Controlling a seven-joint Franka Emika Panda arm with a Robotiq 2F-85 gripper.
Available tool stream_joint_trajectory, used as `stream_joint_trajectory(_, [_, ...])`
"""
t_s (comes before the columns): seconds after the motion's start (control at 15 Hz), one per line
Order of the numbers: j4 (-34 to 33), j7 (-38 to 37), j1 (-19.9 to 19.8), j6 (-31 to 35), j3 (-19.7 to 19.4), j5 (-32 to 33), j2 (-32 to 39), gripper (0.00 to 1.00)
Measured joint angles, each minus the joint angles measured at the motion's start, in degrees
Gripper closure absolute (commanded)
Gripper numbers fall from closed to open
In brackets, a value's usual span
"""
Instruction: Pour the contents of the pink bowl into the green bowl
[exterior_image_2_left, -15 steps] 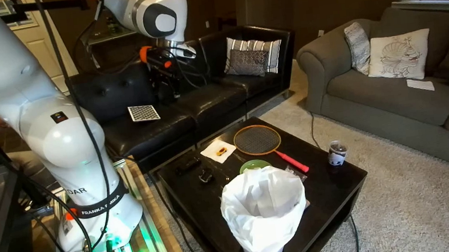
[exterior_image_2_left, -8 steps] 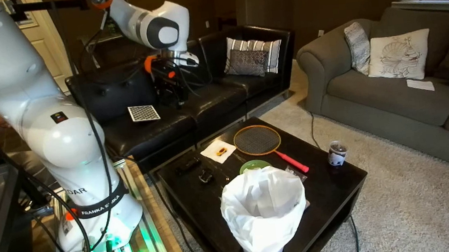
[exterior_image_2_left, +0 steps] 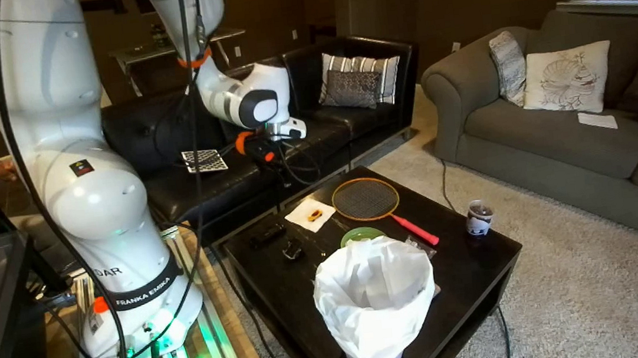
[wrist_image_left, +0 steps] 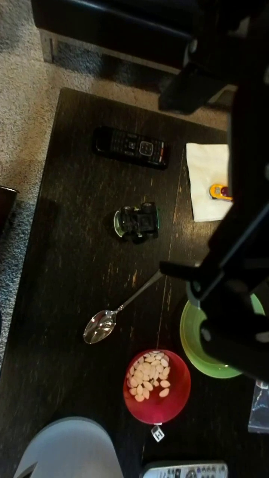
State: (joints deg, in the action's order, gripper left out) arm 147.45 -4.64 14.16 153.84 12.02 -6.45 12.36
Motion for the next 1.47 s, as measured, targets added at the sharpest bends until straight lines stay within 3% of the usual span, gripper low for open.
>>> stream_joint_trajectory(0.6, [-1.43, 0.46, -2.04, 2.00, 0.29, -2.70, 4.83, 0.00])
stream_joint_trajectory(0.93, [-4.14, 1.88, -5.37, 10.70, 0.75, -5.12, 15.10, 0.00])
stream_joint_trajectory(1.2, [-9.99, 1.74, -7.41, 16.27, -0.97, -5.06, 24.41, 0.00])
stream_joint_trajectory(1.47, [-16.67, 2.25, -8.84, 16.54, -2.69, -4.04, 31.25, 0.00])
